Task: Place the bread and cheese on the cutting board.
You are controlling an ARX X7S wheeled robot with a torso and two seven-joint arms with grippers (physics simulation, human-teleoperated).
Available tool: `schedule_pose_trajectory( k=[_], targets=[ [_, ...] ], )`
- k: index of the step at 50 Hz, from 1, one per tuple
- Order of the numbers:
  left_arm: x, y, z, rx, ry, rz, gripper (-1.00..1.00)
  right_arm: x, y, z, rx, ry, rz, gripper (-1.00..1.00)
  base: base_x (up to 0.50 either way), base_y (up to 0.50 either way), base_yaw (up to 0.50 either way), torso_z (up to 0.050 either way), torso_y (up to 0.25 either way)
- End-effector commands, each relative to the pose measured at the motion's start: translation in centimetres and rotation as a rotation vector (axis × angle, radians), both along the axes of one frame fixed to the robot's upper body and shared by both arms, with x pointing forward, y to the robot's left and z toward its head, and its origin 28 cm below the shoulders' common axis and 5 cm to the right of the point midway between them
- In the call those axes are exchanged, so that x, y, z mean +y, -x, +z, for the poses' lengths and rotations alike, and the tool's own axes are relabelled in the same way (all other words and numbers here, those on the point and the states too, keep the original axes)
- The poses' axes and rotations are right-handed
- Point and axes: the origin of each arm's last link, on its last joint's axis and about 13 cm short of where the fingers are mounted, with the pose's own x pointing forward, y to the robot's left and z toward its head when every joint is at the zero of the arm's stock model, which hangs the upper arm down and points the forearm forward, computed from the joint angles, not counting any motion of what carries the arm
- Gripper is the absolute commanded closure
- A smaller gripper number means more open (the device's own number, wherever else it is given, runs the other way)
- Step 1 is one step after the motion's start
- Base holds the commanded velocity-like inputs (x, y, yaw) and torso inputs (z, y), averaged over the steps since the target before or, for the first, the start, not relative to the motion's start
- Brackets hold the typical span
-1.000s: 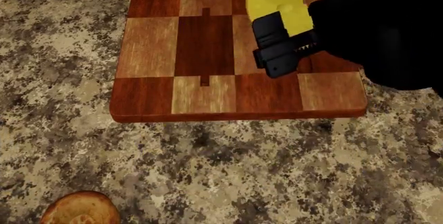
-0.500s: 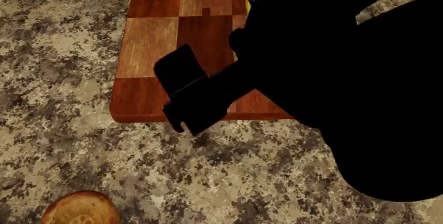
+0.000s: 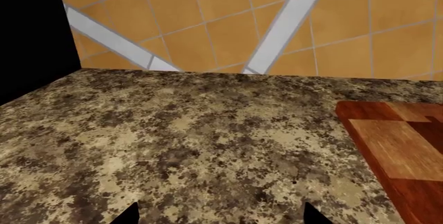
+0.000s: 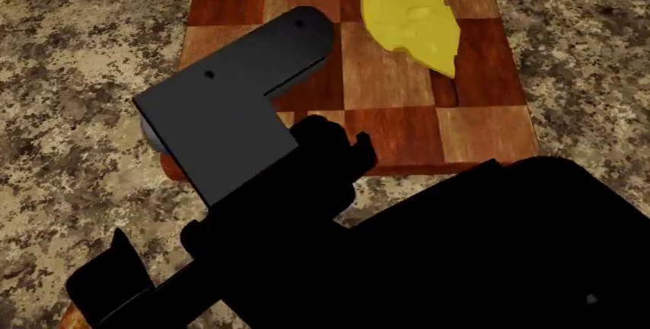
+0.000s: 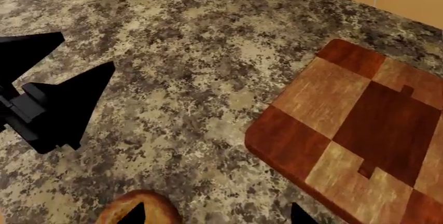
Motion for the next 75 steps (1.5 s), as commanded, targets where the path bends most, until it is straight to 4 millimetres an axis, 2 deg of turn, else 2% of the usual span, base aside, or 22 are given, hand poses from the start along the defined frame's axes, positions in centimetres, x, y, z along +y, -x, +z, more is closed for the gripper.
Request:
schedule_pose_trajectory(
  k=[1, 8, 18, 42, 49, 59, 60, 66, 75],
  targets=[
    [0.1, 0.1, 0.1, -0.002, 0.003, 0.001, -1.0, 2.4, -0.2, -3.3, 0.115, -0.09, 0.072, -1.0, 0.0, 0.0, 0.0, 0.0, 0.0],
    [0.2, 0.1, 0.1, -0.005, 0.007, 0.007, -1.0, 3.4, -0.6, -5.4, 0.177, -0.094, 0.106, -1.0, 0.0, 0.0, 0.0, 0.0, 0.0],
    [0.2, 0.1, 0.1, -0.003, 0.005, 0.006, -1.0, 3.8, -0.9, -7.5, 0.232, -0.11, 0.117, -1.0, 0.0, 0.0, 0.0, 0.0, 0.0],
    [0.1, 0.1, 0.1, -0.003, -0.002, 0.001, -1.0, 2.8, -0.6, -10.1, 0.26, -0.02, 0.08, -1.0, 0.0, 0.0, 0.0, 0.0, 0.0],
    [0.1, 0.1, 0.2, -0.003, -0.003, 0.002, -1.0, 3.0, -0.6, -11.1, 0.287, -0.017, 0.087, -1.0, 0.0, 0.0, 0.0, 0.0, -0.001],
    [0.0, 0.0, -0.1, -0.002, -0.006, -0.001, -1.0, 2.9, -0.7, -11.6, 0.304, -0.044, 0.065, -1.0, 0.0, 0.0, 0.0, 0.0, -0.003],
    [0.0, 0.0, -0.1, -0.002, -0.006, -0.001, -1.0, 2.8, -0.7, -11.5, 0.302, -0.055, 0.044, 1.0, 0.0, 0.0, 0.0, 0.0, 0.0],
    [0.0, 0.0, -0.1, -0.002, -0.006, -0.002, -1.0, 2.8, -0.5, -10.8, 0.275, -0.053, 0.054, 1.0, 0.0, 0.0, 0.0, 0.0, -0.003],
    [-0.1, 0.0, -0.1, 0.0, -0.007, -0.007, -1.0, 2.2, -0.1, -7.6, 0.18, -0.087, 0.028, 1.0, 0.0, 0.0, 0.0, 0.0, -0.001]
  ],
)
